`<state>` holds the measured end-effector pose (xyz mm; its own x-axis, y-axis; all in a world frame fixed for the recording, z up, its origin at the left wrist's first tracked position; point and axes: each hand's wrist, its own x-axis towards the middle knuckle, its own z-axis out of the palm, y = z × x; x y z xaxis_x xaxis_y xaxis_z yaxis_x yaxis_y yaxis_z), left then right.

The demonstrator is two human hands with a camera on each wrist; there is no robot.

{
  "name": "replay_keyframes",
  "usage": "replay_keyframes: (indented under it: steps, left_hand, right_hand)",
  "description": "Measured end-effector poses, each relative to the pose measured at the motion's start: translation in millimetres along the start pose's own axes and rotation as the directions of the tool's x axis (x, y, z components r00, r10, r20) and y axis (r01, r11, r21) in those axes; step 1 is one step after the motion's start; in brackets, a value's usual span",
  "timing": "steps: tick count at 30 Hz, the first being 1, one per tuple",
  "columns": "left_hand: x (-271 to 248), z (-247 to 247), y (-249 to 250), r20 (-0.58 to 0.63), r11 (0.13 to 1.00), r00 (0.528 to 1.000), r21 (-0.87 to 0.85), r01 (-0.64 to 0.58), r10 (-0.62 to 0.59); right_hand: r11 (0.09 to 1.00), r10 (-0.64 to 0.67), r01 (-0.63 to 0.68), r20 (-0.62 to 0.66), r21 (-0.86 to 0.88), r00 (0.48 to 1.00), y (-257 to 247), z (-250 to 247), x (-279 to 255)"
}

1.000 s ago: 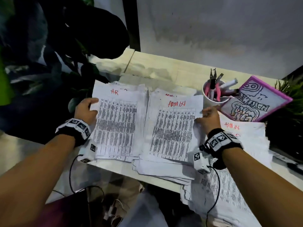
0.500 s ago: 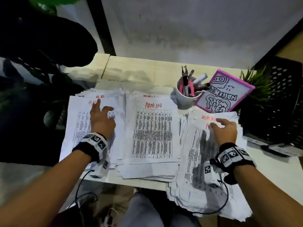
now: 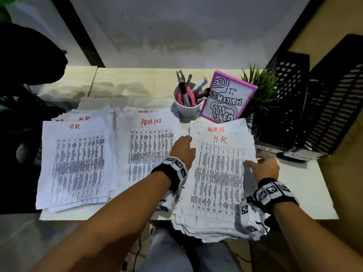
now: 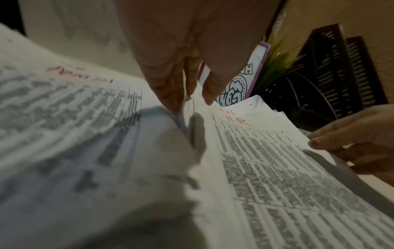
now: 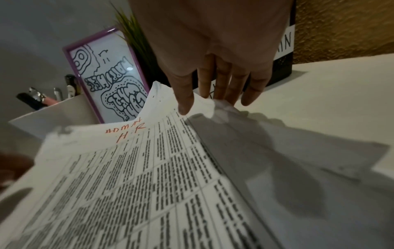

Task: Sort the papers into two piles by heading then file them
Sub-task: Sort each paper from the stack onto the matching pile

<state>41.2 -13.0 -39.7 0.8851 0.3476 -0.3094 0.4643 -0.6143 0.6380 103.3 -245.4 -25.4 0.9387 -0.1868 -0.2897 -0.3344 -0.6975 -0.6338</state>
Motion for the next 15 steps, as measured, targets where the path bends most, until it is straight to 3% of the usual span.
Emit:
replay_keyframes:
  steps: [3, 8, 15]
  left_hand:
    - [1, 9, 3, -0.037, 0.995, 0.994, 0.010, 0.102, -0.101]
    - [3, 2, 8, -0.157, 0.984, 0.976, -0.115, 0.136, -0.153]
    - [-6, -1, 4, -0.169, 0.996, 0.983, 0.066, -0.063, 0.073]
  right_hand:
    - [0.992, 0.023, -0.018, -0.043, 0.128, 0.999, 7, 1, 4]
    - [0.992, 0.013, -0.013, -0.001, 0.122, 1.000, 14, 3, 11]
    - [0.993, -0.065, 0.067, -0.019, 0.095, 0.998, 17, -3, 14]
